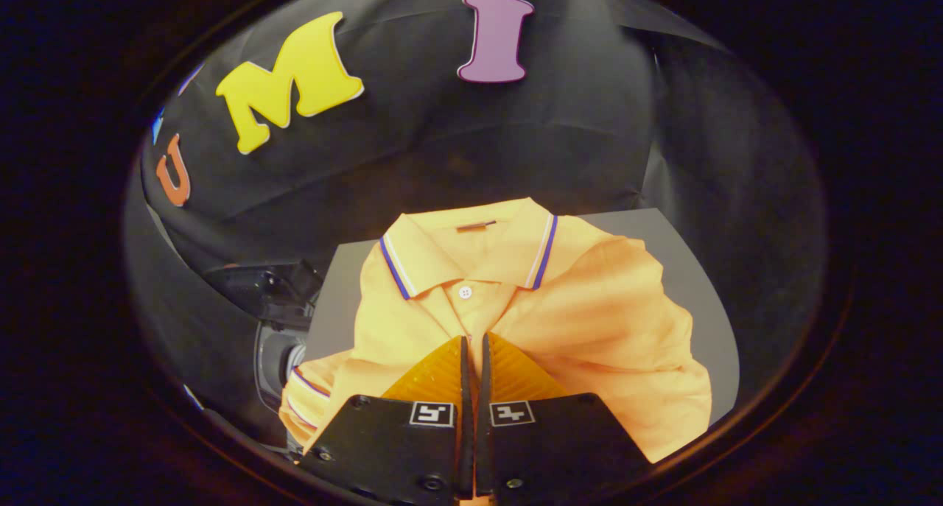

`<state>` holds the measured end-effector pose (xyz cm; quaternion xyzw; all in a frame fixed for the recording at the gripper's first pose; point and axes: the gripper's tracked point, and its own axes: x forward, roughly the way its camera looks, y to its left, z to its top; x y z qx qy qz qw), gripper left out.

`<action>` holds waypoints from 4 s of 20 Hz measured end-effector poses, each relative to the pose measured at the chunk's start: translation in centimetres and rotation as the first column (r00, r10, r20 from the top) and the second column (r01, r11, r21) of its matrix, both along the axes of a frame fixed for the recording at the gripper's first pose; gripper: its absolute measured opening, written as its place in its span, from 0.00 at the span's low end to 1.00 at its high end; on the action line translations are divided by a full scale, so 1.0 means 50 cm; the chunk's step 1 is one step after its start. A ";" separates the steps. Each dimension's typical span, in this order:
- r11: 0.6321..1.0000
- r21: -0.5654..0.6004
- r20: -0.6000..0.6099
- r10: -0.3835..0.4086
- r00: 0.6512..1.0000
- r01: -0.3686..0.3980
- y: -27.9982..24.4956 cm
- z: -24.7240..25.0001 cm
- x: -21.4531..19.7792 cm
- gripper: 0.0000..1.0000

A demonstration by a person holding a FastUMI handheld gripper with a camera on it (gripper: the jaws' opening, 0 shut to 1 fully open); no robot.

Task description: Put the clothes into the washing machine and then close the washing machine lid.

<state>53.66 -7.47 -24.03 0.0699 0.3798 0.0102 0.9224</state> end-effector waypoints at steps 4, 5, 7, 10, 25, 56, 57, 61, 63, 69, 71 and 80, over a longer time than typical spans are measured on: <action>0.999 0.030 0.060 0.026 0.998 -0.027 0.018 0.047 -0.019 0.04; 0.999 0.041 0.078 0.032 0.996 -0.035 0.023 0.069 -0.025 0.04; 0.995 0.084 0.092 0.037 0.995 -0.045 0.038 0.107 -0.033 0.04; 0.995 0.086 0.134 0.042 0.990 -0.054 0.045 0.162 -0.039 0.04; 0.973 0.077 0.355 0.179 0.918 -0.219 0.291 0.472 -0.127 0.04; 0.891 0.100 0.136 0.429 0.893 -0.443 0.823 0.173 -0.053 0.04; 0.894 0.087 0.108 0.430 0.896 -0.439 0.820 0.137 -0.046 0.04; 0.898 0.062 0.026 0.435 0.900 -0.436 0.818 0.038 -0.036 0.04; 0.899 0.052 -0.011 0.435 0.900 -0.434 0.812 -0.009 -0.037 0.04; 0.917 0.020 -0.148 0.397 0.906 -0.399 0.764 -0.162 -0.045 0.04; 0.924 0.031 -0.201 0.379 0.903 -0.381 0.752 -0.212 -0.060 0.04; 0.934 -0.003 -0.248 0.346 0.905 -0.357 0.728 -0.248 -0.074 0.04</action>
